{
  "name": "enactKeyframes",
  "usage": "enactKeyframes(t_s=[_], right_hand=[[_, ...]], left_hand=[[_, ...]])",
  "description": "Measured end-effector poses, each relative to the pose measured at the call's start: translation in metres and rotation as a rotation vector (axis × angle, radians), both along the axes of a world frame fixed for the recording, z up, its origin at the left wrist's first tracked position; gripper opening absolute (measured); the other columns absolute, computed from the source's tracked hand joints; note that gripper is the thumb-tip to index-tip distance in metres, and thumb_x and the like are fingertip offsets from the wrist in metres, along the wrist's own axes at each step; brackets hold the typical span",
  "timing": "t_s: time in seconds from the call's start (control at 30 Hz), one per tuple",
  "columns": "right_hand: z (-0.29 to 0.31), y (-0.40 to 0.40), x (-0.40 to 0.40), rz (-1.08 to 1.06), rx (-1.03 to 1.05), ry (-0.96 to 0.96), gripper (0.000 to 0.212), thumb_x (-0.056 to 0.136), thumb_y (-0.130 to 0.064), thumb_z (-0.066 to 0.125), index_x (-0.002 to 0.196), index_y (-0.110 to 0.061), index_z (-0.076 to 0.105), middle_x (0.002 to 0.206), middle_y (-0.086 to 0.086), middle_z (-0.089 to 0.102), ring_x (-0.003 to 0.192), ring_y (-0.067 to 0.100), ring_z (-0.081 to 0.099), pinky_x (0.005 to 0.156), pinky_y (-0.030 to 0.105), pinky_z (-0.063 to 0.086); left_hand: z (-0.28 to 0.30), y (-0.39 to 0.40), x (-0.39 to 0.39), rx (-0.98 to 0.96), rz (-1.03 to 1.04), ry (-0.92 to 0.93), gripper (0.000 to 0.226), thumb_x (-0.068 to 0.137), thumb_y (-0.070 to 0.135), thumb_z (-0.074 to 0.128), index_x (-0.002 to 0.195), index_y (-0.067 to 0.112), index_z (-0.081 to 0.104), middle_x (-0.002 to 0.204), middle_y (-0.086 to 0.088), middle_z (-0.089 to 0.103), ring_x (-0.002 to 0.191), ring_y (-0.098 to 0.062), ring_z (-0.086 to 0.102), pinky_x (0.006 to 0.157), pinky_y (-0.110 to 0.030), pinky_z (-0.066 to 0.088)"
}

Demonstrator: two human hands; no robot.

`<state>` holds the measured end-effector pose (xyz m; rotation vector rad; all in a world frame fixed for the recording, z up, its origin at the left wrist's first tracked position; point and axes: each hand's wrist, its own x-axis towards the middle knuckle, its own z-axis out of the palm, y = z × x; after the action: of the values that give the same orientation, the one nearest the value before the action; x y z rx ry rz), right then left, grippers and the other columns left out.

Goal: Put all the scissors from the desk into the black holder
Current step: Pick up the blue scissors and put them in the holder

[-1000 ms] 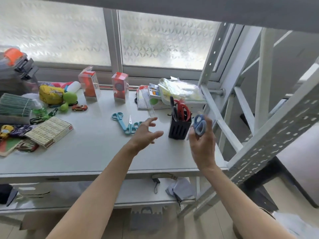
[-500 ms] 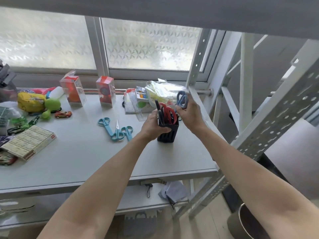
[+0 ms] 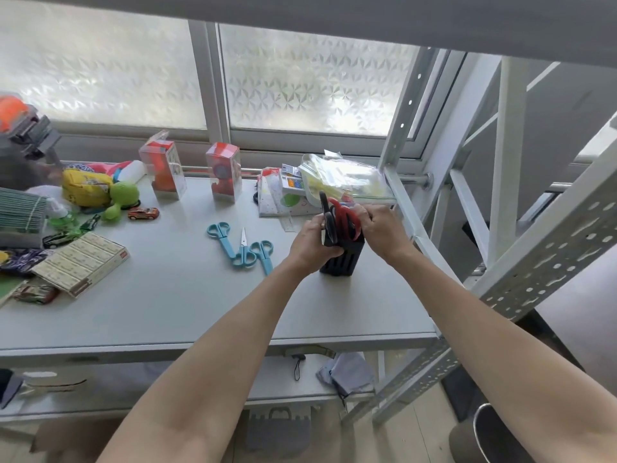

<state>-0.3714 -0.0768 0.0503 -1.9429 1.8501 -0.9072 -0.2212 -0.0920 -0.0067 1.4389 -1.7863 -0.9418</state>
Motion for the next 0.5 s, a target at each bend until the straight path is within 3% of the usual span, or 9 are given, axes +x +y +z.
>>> enactKeyframes(t_s=[0.13, 0.2, 0.27, 0.3, 0.37, 0.43, 0.5], right_hand=[[-0.002, 0.001, -0.005, -0.032, 0.068, -0.016, 0.058, 0.101, -0.028, 0.044, 0.046, -0.01, 0.04, 0.061, 0.007, 0.048, 0.078, 0.026, 0.052, 0.072, 0.034, 0.037], [-0.002, 0.003, -0.008, -0.036, 0.047, -0.067, 0.052, 0.101, -0.026, 0.046, 0.053, -0.007, 0.054, 0.065, 0.01, 0.058, 0.079, 0.028, 0.056, 0.072, 0.035, 0.041], [0.003, 0.009, -0.006, -0.091, -0.074, -0.127, 0.037, 0.1, -0.025, 0.048, 0.085, -0.003, 0.073, 0.09, 0.013, 0.073, 0.08, 0.021, 0.061, 0.073, 0.029, 0.048], [0.008, 0.014, -0.002, -0.128, -0.173, -0.154, 0.033, 0.1, -0.025, 0.048, 0.095, -0.005, 0.073, 0.098, 0.011, 0.073, 0.078, 0.014, 0.06, 0.071, 0.022, 0.047], [0.022, 0.024, 0.013, -0.156, -0.386, -0.21, 0.026, 0.1, -0.025, 0.048, 0.096, -0.013, 0.07, 0.1, 0.007, 0.071, 0.072, 0.0, 0.054, 0.066, 0.009, 0.04], [0.038, 0.037, 0.036, -0.099, -0.556, -0.244, 0.019, 0.099, -0.021, 0.05, 0.089, -0.017, 0.066, 0.093, 0.003, 0.067, 0.07, 0.001, 0.053, 0.063, 0.011, 0.04], [0.046, 0.048, 0.066, 0.016, -0.626, -0.227, 0.018, 0.097, -0.015, 0.052, 0.085, -0.012, 0.065, 0.088, 0.003, 0.066, 0.069, 0.012, 0.054, 0.061, 0.019, 0.041]], left_hand=[[-0.004, 0.002, 0.005, 0.022, 0.003, 0.018, 0.078, 0.065, 0.032, 0.075, 0.137, 0.024, 0.046, 0.127, -0.006, 0.058, 0.12, -0.021, 0.054, 0.09, -0.048, 0.055], [-0.003, 0.007, 0.01, 0.026, -0.001, 0.019, 0.085, 0.069, 0.029, 0.076, 0.145, 0.024, 0.038, 0.133, -0.008, 0.053, 0.122, -0.022, 0.053, 0.087, -0.049, 0.056], [-0.006, 0.012, 0.019, 0.023, 0.016, 0.019, 0.085, 0.075, 0.026, 0.076, 0.149, 0.021, 0.033, 0.135, -0.01, 0.051, 0.113, -0.027, 0.06, 0.09, -0.048, 0.056], [-0.009, 0.014, 0.026, 0.011, 0.042, 0.028, 0.08, 0.078, 0.025, 0.075, 0.147, 0.019, 0.035, 0.133, -0.01, 0.053, 0.104, -0.028, 0.064, 0.089, -0.048, 0.056], [-0.016, 0.02, 0.042, -0.032, 0.135, 0.073, 0.064, 0.083, 0.023, 0.071, 0.141, 0.015, 0.044, 0.125, -0.008, 0.059, 0.087, -0.026, 0.068, 0.085, -0.047, 0.057], [-0.022, 0.024, 0.061, -0.067, 0.283, 0.11, 0.045, 0.088, 0.018, 0.065, 0.131, 0.012, 0.052, 0.117, -0.007, 0.064, 0.084, -0.024, 0.068, 0.084, -0.043, 0.058], [-0.027, 0.026, 0.082, -0.068, 0.458, 0.12, 0.035, 0.091, 0.011, 0.06, 0.126, 0.01, 0.055, 0.114, -0.009, 0.065, 0.089, -0.022, 0.066, 0.087, -0.037, 0.056]])
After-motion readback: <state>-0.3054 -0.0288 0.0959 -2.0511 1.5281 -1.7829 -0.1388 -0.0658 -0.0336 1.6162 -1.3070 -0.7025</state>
